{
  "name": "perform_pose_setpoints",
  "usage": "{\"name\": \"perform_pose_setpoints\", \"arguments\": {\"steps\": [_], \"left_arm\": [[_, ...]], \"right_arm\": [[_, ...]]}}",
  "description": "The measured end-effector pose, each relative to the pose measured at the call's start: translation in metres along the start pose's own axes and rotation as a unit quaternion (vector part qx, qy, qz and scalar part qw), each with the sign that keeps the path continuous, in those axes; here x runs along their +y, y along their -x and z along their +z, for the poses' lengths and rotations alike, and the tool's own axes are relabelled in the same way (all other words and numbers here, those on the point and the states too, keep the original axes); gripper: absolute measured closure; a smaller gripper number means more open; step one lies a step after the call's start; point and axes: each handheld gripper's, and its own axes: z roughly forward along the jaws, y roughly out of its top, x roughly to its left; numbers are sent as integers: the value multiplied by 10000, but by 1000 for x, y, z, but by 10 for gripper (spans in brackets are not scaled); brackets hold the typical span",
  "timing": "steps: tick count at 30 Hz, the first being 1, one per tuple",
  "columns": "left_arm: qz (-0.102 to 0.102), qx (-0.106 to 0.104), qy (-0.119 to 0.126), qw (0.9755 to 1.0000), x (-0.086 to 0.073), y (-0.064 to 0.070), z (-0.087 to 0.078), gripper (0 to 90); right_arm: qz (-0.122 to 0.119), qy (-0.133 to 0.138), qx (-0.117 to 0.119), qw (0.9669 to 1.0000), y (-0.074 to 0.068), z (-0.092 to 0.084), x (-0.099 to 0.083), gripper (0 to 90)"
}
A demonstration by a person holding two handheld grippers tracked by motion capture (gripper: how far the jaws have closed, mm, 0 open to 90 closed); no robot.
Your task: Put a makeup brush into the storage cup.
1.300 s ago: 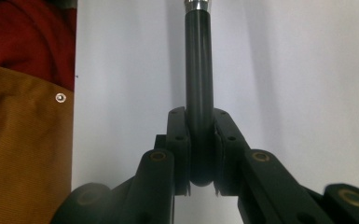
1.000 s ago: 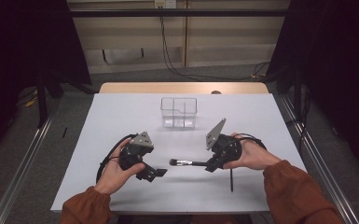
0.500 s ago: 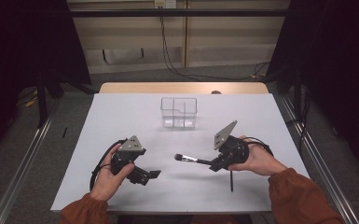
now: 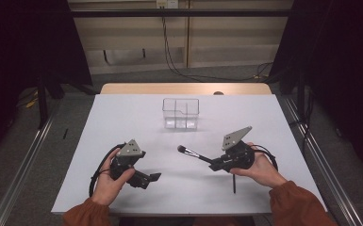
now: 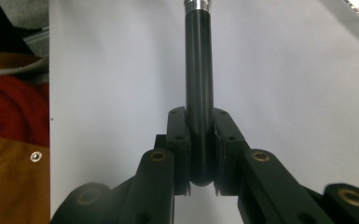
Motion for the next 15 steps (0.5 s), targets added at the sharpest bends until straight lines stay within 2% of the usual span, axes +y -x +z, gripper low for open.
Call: {"name": "perform_pose_setpoints", "arguments": {"steps": [5, 9, 11, 15], "left_arm": [[1, -3, -9, 10000, -2, 2, 2, 35], [-27, -32, 29, 10000, -3, 3, 2, 36], [-23, 36, 20, 10000, -4, 3, 2, 37], [-57, 39, 4, 10000, -6, 2, 3, 38]], "right_arm": [[93, 20, 12, 10000, -2, 5, -3, 799], [237, 236, -7, 9994, -5, 9, -6, 799], [255, 293, 56, 9992, -5, 10, -6, 799], [247, 512, 62, 9984, -5, 12, -7, 799]]}}
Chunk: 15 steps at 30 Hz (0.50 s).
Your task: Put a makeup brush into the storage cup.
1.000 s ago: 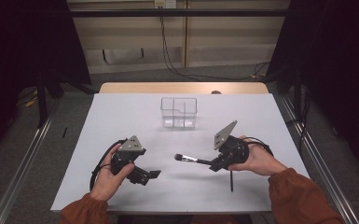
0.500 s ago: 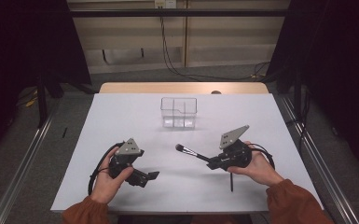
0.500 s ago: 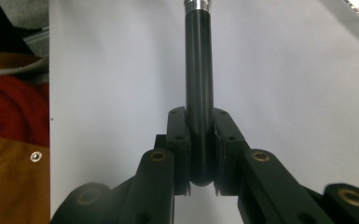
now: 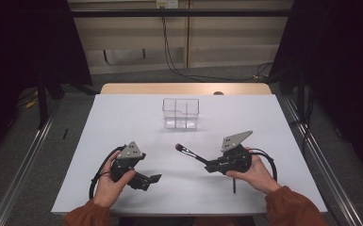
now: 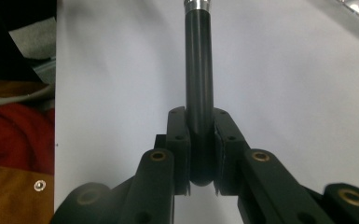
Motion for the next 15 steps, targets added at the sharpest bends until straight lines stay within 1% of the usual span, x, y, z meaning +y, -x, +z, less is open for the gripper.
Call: {"name": "perform_pose_setpoints", "arguments": {"steps": [1, 3, 5, 6, 9, 12, 15], "left_arm": [[0, 2, -3, 10000, 0, 0, 0, 38], [-17, 5, 22, 10000, 0, 0, 0, 38], [-25, -1, 37, 10000, 0, 0, 0, 38], [-22, 4, 38, 10000, 0, 0, 0, 37], [-11, 12, 29, 10000, 0, 0, 0, 37], [2, -2, 29, 10000, 0, 0, 1, 37], [-3, -1, 46, 10000, 0, 0, 1, 37]], "right_arm": [[9, 68, -20, 10000, 0, 1, 0, 799], [38, 139, 15, 9999, -1, 3, -2, 799], [51, 162, -42, 9998, -2, 6, -4, 799], [41, 166, -21, 9999, -2, 7, -5, 799], [27, 236, -68, 9997, -4, 10, -6, 799], [-47, 389, -127, 9992, -6, 8, -5, 799], [5, 625, -158, 9979, -6, 6, -4, 799]]}}
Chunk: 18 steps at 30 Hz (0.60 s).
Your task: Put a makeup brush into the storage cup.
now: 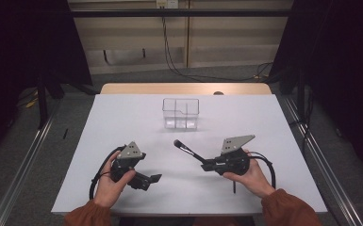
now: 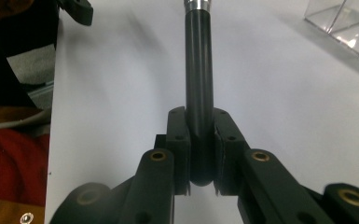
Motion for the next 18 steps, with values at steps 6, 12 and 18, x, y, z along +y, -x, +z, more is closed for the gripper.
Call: {"name": "perform_pose_setpoints", "arguments": {"steps": [6, 12, 18], "left_arm": [[-65, -103, 21, 9999, -1, 0, 2, 37], [-34, -35, -12, 10000, -2, 0, 3, 38], [-72, -104, 29, 9999, -2, 0, 2, 35]], "right_arm": [[62, 313, -91, 9994, 1, -3, -2, 799], [88, 481, -72, 9988, 0, -2, -2, 799], [90, 675, -38, 9977, -2, -1, -1, 799]]}}
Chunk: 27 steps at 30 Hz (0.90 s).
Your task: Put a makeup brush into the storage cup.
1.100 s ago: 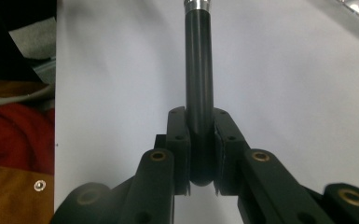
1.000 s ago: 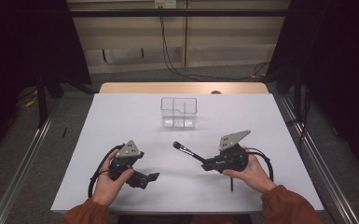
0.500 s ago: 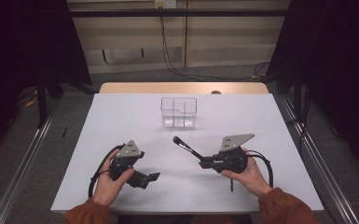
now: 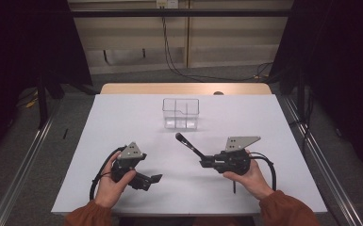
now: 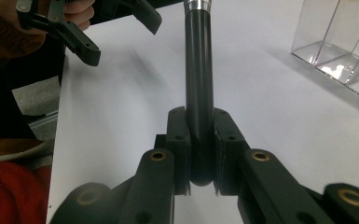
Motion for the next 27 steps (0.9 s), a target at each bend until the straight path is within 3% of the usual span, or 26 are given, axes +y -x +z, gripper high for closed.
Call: {"name": "perform_pose_setpoints", "arguments": {"steps": [3, 12, 27], "left_arm": [[-21, 30, 85, 10000, 0, 1, -2, 34], [-191, 107, 694, 9973, 7, 6, -4, 27], [-70, -42, 1034, 9946, 27, 22, 8, 31]], "right_arm": [[17, 30, -72, 10000, 0, 1, -1, 799], [68, 190, -143, 9997, 0, -1, 0, 799], [12, 301, -166, 9994, -4, -2, 3, 799]]}}
